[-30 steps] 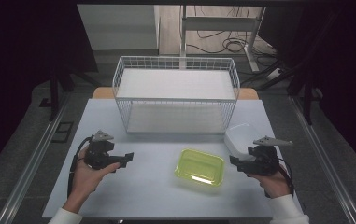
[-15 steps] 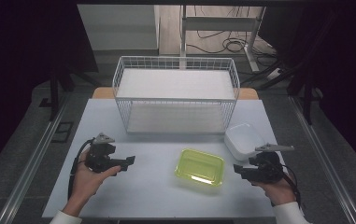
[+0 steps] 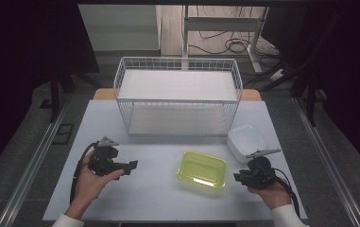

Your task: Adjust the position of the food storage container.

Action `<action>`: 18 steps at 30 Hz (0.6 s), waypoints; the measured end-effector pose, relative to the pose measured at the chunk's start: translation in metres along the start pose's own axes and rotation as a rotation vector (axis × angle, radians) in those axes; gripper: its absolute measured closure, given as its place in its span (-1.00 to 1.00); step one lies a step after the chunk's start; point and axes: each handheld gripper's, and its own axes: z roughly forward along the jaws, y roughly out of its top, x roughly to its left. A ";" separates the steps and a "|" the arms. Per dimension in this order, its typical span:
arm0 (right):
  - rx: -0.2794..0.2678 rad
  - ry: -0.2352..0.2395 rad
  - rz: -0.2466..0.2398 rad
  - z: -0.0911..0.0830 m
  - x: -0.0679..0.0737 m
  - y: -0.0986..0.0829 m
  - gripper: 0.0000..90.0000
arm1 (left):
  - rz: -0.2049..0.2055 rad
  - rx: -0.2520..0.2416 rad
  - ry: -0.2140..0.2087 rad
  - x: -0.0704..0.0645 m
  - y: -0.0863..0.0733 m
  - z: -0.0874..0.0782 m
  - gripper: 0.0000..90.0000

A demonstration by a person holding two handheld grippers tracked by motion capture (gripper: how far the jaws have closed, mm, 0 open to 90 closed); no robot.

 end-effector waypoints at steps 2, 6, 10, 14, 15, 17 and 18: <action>0.011 -0.002 0.000 0.005 0.000 0.001 0.65 | 0.001 0.002 0.002 0.000 -0.001 0.000 -0.71; 0.029 -0.008 0.011 0.016 -0.003 0.006 0.86 | -0.003 0.004 0.004 0.001 -0.003 -0.001 -0.71; 0.043 -0.002 0.010 0.024 -0.002 0.010 0.95 | -0.008 0.007 0.009 0.001 -0.004 -0.001 -0.71; 0.060 0.000 -0.004 0.030 0.003 0.014 0.97 | -0.006 0.011 0.010 0.001 -0.004 0.000 -0.71; 0.061 -0.001 -0.007 0.032 0.003 0.015 0.97 | -0.005 0.009 0.010 0.001 -0.005 0.000 -0.71; 0.072 -0.011 -0.022 0.036 0.007 0.018 0.97 | -0.004 0.010 0.011 0.001 -0.005 0.000 -0.71; 0.072 -0.011 -0.022 0.036 0.007 0.018 0.97 | -0.004 0.011 0.012 0.001 -0.005 0.000 -0.71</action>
